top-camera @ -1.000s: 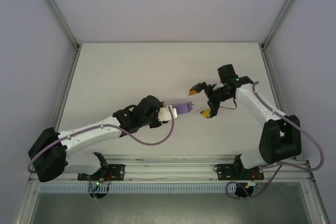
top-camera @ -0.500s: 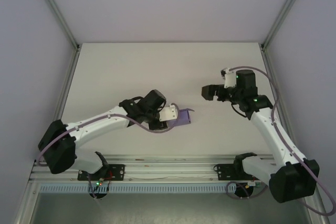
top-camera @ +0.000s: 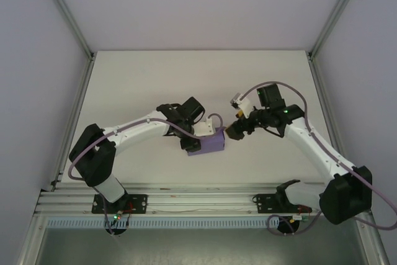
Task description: Assemble paper box
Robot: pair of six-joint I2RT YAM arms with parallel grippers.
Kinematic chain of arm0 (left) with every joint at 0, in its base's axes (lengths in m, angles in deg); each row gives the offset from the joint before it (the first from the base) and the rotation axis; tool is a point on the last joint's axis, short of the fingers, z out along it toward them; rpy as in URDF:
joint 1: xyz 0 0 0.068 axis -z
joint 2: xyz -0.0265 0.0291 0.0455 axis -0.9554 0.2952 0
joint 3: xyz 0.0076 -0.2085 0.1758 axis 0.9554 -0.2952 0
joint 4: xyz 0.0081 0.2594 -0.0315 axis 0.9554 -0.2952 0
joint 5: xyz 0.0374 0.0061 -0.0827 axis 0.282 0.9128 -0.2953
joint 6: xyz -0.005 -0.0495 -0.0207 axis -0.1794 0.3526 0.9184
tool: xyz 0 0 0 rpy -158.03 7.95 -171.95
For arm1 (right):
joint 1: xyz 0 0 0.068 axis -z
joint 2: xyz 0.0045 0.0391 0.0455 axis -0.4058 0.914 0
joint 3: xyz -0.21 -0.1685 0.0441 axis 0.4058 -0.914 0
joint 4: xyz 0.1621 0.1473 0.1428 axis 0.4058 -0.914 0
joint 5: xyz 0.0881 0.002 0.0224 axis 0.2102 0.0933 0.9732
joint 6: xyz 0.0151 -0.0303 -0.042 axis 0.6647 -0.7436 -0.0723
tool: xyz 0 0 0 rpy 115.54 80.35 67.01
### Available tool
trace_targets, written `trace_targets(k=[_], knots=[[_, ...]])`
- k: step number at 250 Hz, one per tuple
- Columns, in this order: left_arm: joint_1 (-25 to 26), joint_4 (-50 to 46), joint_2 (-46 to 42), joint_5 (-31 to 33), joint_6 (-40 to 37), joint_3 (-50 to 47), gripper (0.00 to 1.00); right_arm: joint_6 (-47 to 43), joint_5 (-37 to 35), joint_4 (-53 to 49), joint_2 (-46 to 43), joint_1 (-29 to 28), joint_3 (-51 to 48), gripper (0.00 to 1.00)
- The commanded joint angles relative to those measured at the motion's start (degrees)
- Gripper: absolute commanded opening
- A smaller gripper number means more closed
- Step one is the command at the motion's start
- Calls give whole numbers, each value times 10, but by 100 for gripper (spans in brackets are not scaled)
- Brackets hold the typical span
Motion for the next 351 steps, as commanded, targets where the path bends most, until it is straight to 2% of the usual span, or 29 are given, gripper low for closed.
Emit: trace_targets(k=[1,47,117,132,156,190,206,226,257,292,324,338,351], knots=[[-8,-28,22,-26,-13,8,28,-32,-27,-29,23,-15,21,77],[-9,-35,35,-25,-13,26,29,-24,-31,-9,39,-30,28,48],[-9,-51,47,-24,-17,48,30,-11,-52,20,56,-38,22,38],[-9,-51,47,-27,-18,49,30,-12,-57,19,62,-38,25,33],[-9,-47,48,-29,-18,51,30,-11,-66,22,72,-39,25,32],[-7,-46,55,-28,-17,56,30,-2,-60,35,80,-39,24,19],[-9,-50,59,-28,-15,60,30,-2,-47,40,80,-40,23,18],[-9,-49,62,-27,-12,62,30,9,-43,54,80,-40,19,12],[-9,-39,60,-20,-4,63,29,26,-22,49,81,-43,20,0],[-8,-28,56,-14,5,62,30,113,-33,73,55,-64,9,0],[-8,-13,54,1,16,59,30,314,-127,130,28,-88,-8,0],[-8,-10,55,6,21,61,30,410,-143,130,25,-89,-9,0],[-8,-6,56,10,22,61,30,453,-136,130,24,-92,-15,0]])
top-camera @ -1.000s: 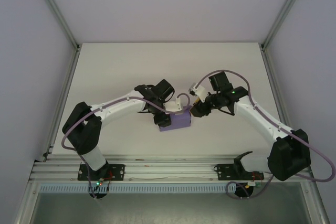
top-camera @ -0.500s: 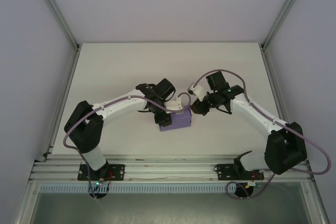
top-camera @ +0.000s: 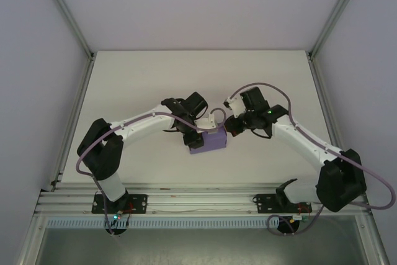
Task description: Assemble paper box
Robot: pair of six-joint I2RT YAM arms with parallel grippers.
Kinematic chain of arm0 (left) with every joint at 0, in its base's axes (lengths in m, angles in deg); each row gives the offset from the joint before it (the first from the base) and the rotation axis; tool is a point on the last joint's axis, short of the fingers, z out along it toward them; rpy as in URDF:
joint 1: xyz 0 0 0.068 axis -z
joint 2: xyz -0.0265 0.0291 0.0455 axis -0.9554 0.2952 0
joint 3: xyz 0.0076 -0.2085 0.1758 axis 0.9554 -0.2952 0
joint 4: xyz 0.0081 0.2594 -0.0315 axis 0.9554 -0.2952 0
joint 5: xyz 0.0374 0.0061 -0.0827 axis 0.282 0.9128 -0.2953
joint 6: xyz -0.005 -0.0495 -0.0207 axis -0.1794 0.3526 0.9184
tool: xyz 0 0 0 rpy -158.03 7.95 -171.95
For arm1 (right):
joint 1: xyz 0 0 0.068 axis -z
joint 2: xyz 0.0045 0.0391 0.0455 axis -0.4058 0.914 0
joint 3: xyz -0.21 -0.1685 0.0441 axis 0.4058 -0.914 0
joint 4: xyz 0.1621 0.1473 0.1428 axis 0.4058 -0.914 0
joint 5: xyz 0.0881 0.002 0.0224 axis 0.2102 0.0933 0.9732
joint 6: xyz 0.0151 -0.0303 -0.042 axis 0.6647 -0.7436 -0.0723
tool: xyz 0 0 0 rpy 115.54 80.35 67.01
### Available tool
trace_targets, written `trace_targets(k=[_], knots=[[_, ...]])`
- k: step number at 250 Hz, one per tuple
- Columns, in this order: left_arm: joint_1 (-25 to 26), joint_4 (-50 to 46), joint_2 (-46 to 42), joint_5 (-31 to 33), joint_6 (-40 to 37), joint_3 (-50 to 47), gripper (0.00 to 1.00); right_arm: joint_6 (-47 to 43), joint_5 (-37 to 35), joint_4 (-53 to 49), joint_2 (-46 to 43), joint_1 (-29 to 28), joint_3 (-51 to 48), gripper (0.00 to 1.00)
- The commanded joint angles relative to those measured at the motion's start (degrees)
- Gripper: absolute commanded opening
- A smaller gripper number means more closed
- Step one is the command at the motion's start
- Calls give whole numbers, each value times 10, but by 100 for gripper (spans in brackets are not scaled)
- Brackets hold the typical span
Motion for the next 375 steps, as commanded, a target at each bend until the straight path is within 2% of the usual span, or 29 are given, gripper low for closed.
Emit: trace_targets(k=[1,31,73,110,131,157,193,221,234,255,271,277,329,352,375], knots=[[1,24,10,22,11,3,30,203,-8,63,-26,-14,-5,0],[0,29,10,24,15,4,30,223,-23,91,-35,-32,-38,0],[1,36,5,22,13,-1,30,143,-74,148,-61,-36,-104,0],[1,42,2,24,18,-5,31,95,-52,235,-80,-40,-183,0],[1,45,2,23,20,-6,31,60,-75,287,-100,-56,-230,0],[1,41,4,26,20,1,32,51,-108,295,-115,-58,-246,0],[1,46,1,30,27,6,36,51,-103,293,-110,-59,-245,0],[1,55,-8,33,37,7,45,56,-109,290,-106,-62,-242,0],[1,57,-13,36,41,8,61,54,-113,287,-107,-63,-241,0],[0,66,-28,44,52,8,80,53,-129,298,-107,-69,-246,0],[1,73,-38,40,56,7,90,57,-145,302,-106,-77,-251,0],[1,74,-41,38,59,9,99,59,-149,304,-106,-81,-253,0],[1,99,-81,111,126,0,100,73,-204,303,-107,-112,-256,0],[1,120,-119,191,208,-23,100,80,-221,292,-106,-119,-250,0],[1,108,-162,283,335,-49,100,89,-242,275,-105,-127,-241,0]])
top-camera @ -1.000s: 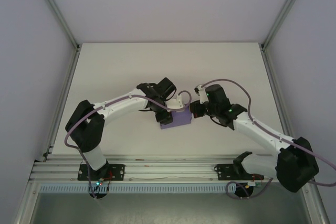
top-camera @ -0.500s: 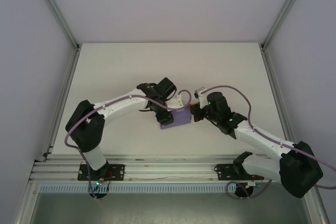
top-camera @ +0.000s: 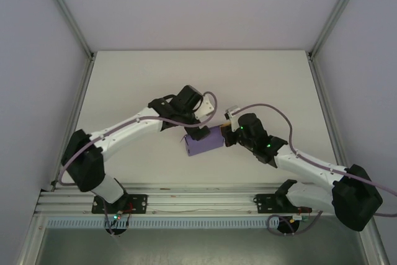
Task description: Assemble paper box
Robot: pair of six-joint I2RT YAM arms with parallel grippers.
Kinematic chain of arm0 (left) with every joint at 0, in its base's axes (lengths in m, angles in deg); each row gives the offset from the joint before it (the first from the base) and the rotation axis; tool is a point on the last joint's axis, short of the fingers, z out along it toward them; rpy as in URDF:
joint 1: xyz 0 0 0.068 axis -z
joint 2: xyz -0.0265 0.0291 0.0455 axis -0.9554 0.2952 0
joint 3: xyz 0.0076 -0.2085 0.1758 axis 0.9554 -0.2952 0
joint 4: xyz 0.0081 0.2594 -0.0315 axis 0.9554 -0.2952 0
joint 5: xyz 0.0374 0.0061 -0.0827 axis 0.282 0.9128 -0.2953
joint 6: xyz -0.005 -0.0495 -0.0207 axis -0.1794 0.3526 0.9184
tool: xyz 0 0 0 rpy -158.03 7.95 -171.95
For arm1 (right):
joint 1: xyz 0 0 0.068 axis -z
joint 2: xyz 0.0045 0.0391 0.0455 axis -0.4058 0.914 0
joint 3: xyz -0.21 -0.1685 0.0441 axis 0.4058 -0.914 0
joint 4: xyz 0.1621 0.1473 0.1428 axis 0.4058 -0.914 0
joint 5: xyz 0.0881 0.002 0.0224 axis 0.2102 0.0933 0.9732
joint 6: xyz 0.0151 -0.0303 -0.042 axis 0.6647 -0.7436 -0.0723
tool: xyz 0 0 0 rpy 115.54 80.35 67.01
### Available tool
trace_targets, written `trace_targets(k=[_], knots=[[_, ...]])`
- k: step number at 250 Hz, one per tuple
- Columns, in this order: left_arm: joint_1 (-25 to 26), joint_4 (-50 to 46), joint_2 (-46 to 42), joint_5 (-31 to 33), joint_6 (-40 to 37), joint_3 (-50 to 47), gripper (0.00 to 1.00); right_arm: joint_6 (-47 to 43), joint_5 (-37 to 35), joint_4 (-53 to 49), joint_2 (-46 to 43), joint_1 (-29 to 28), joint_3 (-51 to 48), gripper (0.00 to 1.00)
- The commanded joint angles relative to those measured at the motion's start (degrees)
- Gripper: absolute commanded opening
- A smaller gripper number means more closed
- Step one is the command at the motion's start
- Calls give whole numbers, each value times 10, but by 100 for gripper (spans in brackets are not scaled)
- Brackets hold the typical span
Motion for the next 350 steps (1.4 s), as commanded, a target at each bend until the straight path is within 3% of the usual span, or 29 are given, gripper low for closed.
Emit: trace_targets(k=[1,35,67,90,120,152,188,221,266,339,345,350], knots=[[1,2,-60,145,177,-30,100,19,-46,-65,12,-12,-4,0],[5,1,-148,136,296,-108,100,35,-69,-73,16,-25,1,0],[9,33,-223,106,332,-180,96,46,-93,-79,20,-37,4,0],[12,40,-242,82,336,-193,81,53,-97,-79,21,-42,8,0],[18,46,-236,65,333,-202,77,61,-96,-81,20,-46,13,0],[24,28,-203,65,336,-187,57,63,-95,-88,19,-48,16,0],[29,38,-182,50,341,-189,51,68,-97,-93,18,-49,16,0],[30,44,-171,61,357,-185,28,72,-93,-93,16,-50,18,0],[32,45,-159,70,382,-181,13,77,-99,-101,14,-55,25,0],[35,47,-164,104,432,-198,3,85,-104,-107,21,-61,31,0],[35,44,-163,107,432,-196,7,86,-105,-107,22,-62,32,0],[35,40,-162,112,432,-195,16,86,-105,-108,21,-62,31,0]])
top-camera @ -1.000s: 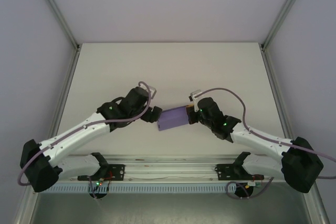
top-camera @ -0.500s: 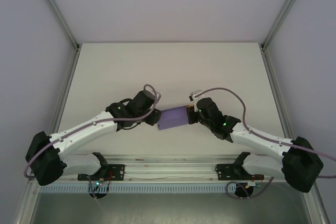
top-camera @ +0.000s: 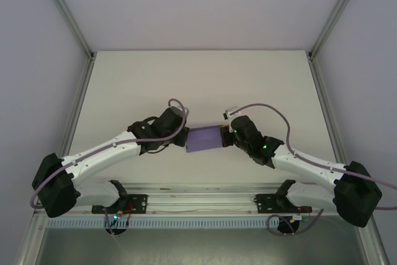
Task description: Assemble paper box
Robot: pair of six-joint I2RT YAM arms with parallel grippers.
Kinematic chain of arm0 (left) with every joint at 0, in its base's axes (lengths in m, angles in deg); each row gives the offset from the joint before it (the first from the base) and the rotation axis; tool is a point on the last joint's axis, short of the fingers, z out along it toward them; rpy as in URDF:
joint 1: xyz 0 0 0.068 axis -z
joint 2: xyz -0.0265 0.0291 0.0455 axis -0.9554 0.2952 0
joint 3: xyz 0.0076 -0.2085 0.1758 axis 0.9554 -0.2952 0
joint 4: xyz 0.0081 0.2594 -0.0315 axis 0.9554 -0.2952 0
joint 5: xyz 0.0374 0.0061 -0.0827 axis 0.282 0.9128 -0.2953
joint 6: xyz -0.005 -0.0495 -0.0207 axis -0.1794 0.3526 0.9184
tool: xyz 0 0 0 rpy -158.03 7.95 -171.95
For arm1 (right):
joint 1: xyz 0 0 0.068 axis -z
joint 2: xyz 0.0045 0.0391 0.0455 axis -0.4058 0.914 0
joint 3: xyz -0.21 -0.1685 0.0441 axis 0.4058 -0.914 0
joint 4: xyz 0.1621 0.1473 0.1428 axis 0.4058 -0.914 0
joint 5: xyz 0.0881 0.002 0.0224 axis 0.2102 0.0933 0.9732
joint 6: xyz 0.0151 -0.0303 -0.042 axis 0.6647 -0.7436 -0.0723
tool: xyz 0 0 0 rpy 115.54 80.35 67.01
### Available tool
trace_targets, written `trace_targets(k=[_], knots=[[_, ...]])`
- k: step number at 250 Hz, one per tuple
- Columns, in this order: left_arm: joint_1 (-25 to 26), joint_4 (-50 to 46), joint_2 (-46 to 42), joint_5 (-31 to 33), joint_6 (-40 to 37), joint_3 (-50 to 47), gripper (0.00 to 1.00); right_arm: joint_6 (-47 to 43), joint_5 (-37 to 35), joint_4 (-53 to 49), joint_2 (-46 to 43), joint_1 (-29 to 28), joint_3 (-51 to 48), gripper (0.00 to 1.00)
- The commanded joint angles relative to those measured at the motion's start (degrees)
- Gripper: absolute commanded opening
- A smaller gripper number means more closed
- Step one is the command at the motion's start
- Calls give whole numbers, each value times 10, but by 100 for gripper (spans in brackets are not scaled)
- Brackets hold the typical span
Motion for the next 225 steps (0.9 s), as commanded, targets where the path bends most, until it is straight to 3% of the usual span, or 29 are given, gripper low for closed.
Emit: trace_targets(k=[1,6,26,46,88,113,140,166,179,225], knots=[[4,-5,1,34,27,-2,18,10,-7,-61,11,-9,4,0],[4,-8,2,38,28,-2,23,10,-8,-61,10,-8,4,0],[4,-21,6,49,23,4,31,9,-8,-63,8,-9,3,0],[4,-29,12,48,14,8,31,8,-8,-66,8,-9,4,0],[4,-19,19,35,1,9,26,8,-2,-64,7,-9,2,0],[4,-14,21,40,2,10,14,8,2,-61,8,-9,2,0],[4,-14,20,39,8,15,8,7,-2,-69,9,-9,5,0],[3,-20,24,32,38,22,6,9,-4,-79,11,-10,10,0],[2,-28,31,26,62,27,0,9,-7,-82,9,-13,11,0],[-6,-93,52,-9,126,58,0,7,-46,-96,17,-36,19,0]])
